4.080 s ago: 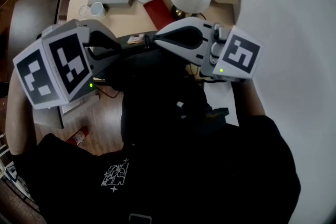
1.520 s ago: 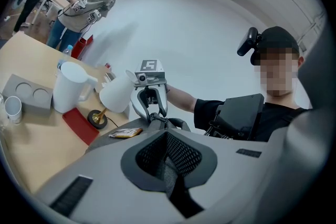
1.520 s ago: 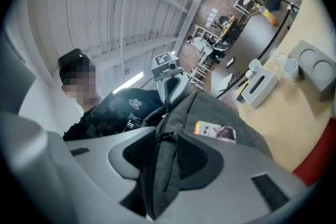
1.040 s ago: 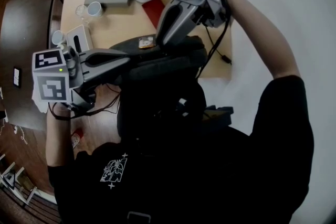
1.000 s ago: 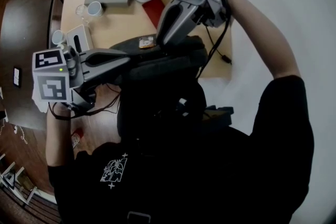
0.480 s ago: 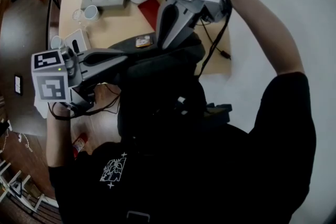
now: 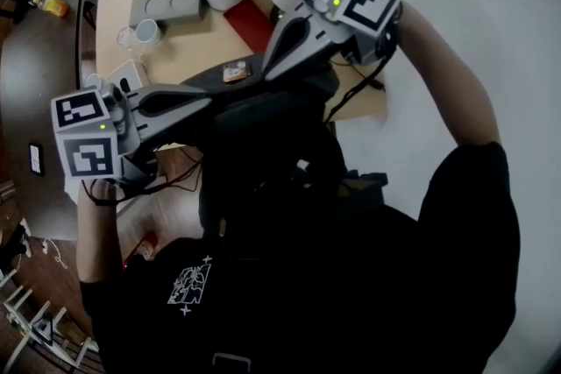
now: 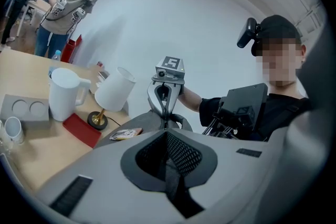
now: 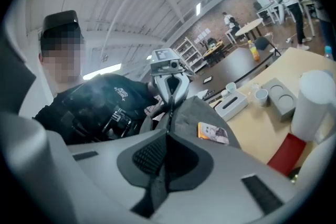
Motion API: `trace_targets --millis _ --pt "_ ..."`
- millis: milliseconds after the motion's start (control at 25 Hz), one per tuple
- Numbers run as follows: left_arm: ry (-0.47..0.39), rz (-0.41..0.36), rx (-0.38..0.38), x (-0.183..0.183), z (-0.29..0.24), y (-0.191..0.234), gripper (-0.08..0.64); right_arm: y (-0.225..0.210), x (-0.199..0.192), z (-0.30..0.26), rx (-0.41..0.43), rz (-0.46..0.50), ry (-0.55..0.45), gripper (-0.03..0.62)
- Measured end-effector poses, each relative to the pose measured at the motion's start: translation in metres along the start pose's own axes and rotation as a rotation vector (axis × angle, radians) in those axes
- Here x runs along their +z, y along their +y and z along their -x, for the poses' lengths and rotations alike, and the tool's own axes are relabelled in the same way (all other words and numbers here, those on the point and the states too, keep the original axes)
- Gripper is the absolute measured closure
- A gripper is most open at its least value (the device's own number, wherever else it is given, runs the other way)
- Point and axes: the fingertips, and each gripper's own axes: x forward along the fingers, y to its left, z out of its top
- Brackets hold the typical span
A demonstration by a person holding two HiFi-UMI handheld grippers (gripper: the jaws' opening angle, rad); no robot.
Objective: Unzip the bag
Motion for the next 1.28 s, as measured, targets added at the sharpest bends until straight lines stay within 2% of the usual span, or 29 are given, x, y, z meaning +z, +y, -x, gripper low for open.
trace_targets --millis 240,320,440,520,680,840,1000,1200,1280 --pt "0.036 -0.038 0.042 0.003 0.003 0.002 0.558 -0.006 0.007 0.005 -0.182 -0.117 -0.223 0.581" --pt "-0.005 -0.018 0.062 0.007 0.005 0.005 0.558 -0.007 0.01 0.009 -0.27 -0.116 -0.321 0.581" --pt "-0.115 0.049 0.079 0.015 0.007 0.01 0.558 -0.006 0.013 0.02 -0.423 -0.057 -0.441 0.581" --pt "-0.161 0.069 0.087 0.017 0.01 0.011 0.559 -0.006 0.014 0.023 -0.483 -0.026 -0.493 0.582" --pt "-0.185 0.107 0.073 0.016 0.01 0.012 0.561 -0.005 0.011 0.023 -0.499 -0.014 -0.532 0.583" --pt "-0.207 0.125 0.102 0.019 0.012 0.014 0.561 -0.006 0.013 0.024 -0.541 0.016 -0.488 0.584" --pt "-0.231 0.105 0.105 0.019 0.014 0.016 0.561 -0.006 0.014 0.024 -0.548 0.017 -0.473 0.584" --pt "-0.272 0.135 0.128 0.018 0.02 0.023 0.561 -0.009 0.008 0.031 -0.568 0.005 -0.518 0.584" --pt "-0.307 0.179 0.136 0.016 0.024 0.027 0.561 -0.01 0.003 0.036 -0.586 -0.003 -0.546 0.584"
